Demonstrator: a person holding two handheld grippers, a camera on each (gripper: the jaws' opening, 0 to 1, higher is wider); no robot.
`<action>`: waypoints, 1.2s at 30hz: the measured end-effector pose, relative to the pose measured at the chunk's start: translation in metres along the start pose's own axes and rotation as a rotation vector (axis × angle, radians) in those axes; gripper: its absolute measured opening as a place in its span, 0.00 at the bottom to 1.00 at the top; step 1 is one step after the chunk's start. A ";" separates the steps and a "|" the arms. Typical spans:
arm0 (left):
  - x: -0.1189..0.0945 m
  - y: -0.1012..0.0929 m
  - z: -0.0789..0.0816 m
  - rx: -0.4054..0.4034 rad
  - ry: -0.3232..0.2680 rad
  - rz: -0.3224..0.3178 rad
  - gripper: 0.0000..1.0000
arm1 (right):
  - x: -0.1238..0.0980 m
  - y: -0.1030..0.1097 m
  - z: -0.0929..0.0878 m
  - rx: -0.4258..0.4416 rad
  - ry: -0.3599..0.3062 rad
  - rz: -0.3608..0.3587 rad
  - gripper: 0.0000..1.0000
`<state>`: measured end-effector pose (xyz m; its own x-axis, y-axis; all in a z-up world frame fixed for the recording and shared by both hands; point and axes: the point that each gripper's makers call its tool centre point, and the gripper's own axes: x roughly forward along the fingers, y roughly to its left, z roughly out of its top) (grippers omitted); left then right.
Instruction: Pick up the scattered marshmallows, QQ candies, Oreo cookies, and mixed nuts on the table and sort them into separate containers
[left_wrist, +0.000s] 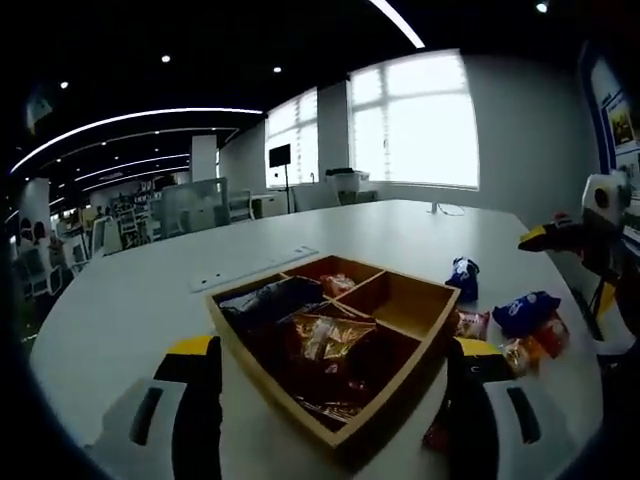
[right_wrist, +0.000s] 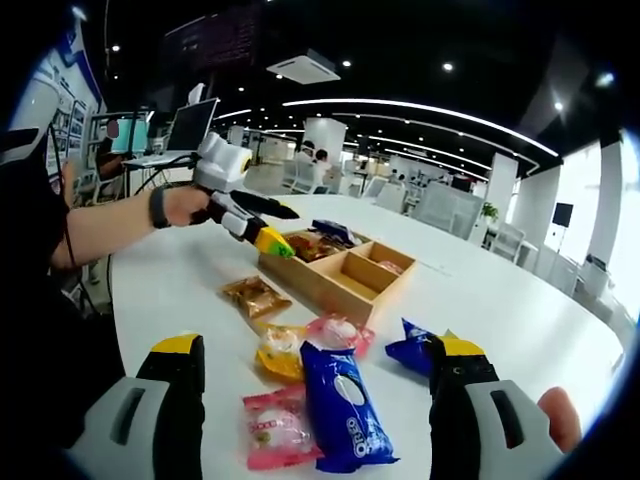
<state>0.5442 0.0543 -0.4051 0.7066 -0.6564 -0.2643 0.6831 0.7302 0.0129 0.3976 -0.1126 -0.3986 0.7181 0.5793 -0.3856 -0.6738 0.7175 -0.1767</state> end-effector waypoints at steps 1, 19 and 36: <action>-0.001 -0.001 -0.001 0.001 0.000 0.000 0.97 | 0.000 0.000 0.000 0.000 0.001 0.001 0.89; -0.027 -0.007 -0.009 -0.004 -0.065 0.006 0.97 | 0.004 0.000 0.001 -0.010 0.007 0.009 0.89; -0.039 -0.016 -0.023 0.033 -0.064 -0.001 0.97 | 0.009 -0.002 -0.004 0.001 0.014 0.009 0.88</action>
<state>0.5017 0.0723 -0.4175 0.7153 -0.6689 -0.2023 0.6890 0.7234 0.0445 0.4046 -0.1105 -0.4048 0.7095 0.5802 -0.3999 -0.6800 0.7127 -0.1725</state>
